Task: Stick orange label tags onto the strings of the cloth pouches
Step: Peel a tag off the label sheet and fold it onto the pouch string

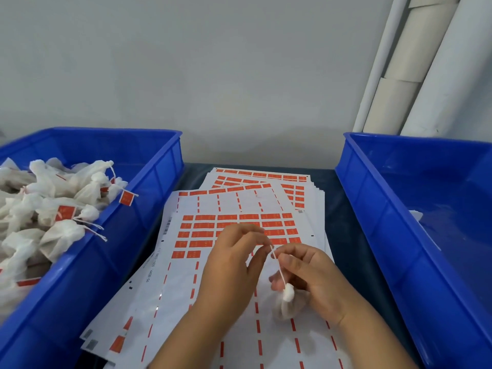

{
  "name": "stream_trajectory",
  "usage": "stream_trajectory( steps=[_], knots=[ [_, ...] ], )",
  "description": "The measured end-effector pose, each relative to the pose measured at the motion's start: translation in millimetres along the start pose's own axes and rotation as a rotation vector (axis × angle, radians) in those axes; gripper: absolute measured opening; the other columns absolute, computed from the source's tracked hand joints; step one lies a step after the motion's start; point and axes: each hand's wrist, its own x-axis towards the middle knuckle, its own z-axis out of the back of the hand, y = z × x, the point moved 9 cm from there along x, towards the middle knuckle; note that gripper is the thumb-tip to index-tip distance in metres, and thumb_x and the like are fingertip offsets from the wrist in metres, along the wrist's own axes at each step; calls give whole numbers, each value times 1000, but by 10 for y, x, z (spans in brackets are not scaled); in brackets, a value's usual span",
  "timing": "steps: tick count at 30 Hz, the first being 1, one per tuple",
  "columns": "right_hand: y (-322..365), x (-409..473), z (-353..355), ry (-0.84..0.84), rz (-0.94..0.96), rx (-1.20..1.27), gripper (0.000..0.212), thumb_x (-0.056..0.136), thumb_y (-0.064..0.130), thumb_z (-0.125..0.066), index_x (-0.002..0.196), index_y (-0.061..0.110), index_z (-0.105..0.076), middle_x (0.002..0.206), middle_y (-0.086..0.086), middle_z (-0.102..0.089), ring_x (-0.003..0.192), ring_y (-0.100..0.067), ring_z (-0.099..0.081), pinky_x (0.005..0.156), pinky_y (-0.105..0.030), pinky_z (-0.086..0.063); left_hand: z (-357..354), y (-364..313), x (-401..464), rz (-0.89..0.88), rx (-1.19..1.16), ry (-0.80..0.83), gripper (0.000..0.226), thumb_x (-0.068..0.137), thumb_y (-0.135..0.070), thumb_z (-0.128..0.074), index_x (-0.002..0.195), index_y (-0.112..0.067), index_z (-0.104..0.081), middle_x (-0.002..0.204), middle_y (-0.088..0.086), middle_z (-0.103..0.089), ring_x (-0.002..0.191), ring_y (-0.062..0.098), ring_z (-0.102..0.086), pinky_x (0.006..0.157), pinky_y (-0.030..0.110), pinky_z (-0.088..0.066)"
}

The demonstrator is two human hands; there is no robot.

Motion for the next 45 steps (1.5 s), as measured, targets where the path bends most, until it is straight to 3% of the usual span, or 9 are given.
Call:
stream_trajectory(
  steps=[4, 8, 12, 15, 18, 25, 32, 40, 45],
  knots=[
    [3, 2, -58, 86, -23, 26, 22, 63, 40, -69, 79, 26, -75, 76, -5, -72, 70, -27, -70, 70, -26, -55, 84, -113, -16, -49, 71, 64, 15, 82, -28, -62, 96, -30, -68, 111, -14, -57, 97, -1, -43, 84, 8, -37],
    [9, -6, -157, 169, -12, 62, 16, 69, 36, -73, 76, 21, -75, 67, -5, -68, 60, -22, -66, 73, -26, -55, 124, -50, 30, -54, 112, 163, 18, 84, -36, -59, 101, -37, -65, 113, -22, -53, 97, -7, -39, 84, 5, -33],
    [-105, 7, -169, 139, -58, 123, 7, 73, 25, -70, 72, 19, -74, 59, -8, -64, 57, -20, -63, 76, -31, -55, 226, 622, 71, 258, 125, 213, 30, 84, -44, -60, 113, -45, -53, 127, -22, -50, 102, -2, -48, 86, 16, -44],
    [-150, 28, -140, 104, -87, 184, 7, 68, 23, -69, 69, 18, -74, 54, -8, -61, 54, -20, -61, 74, -35, -54, 268, 1227, -95, 518, 161, 283, 44, 82, -47, -62, 123, -44, -47, 135, -15, -47, 99, 3, -55, 74, 17, -50],
    [-187, 59, -102, 66, -112, 244, 8, 63, 22, -70, 68, 17, -74, 53, -8, -60, 53, -19, -60, 74, -36, -53, 275, 1540, -244, 610, 221, 304, 62, 77, -56, -62, 132, -40, -39, 139, -15, -43, 117, 8, -52, 84, 25, -49],
    [-239, 72, -78, 25, -138, 270, 6, 64, 17, -68, 66, 15, -74, 52, -10, -58, 51, -19, -59, 71, -33, -51, 147, 1567, -254, 510, 302, 353, 67, 80, -64, -51, 139, -37, -34, 147, -18, -31, 139, 16, -26, 106, 41, -32],
    [-263, 68, -83, 4, -148, 261, 8, 67, 16, -66, 68, 17, -73, 57, -8, -60, 52, -19, -60, 65, -30, -54, 73, 1619, -252, 499, 349, 410, 68, 83, -63, -46, 143, -35, -29, 150, -14, -26, 138, 19, -29, 105, 44, -37],
    [-265, 47, -78, -22, -150, 248, 10, 68, 18, -65, 68, 20, -75, 59, -8, -61, 51, -18, -58, 61, -28, -57, 104, 1529, -210, 406, 401, 376, 55, 89, -56, -43, 138, -32, -40, 148, -10, -34, 134, 17, -35, 103, 40, -37],
    [-278, 45, -63, -37, -150, 244, 7, 67, 18, -66, 69, 18, -73, 57, -9, -59, 50, -18, -58, 60, -27, -58, 115, 1500, -190, 356, 552, 410, 51, 89, -59, -39, 136, -37, -42, 145, -13, -38, 126, 14, -46, 92, 36, -49]
  ],
)
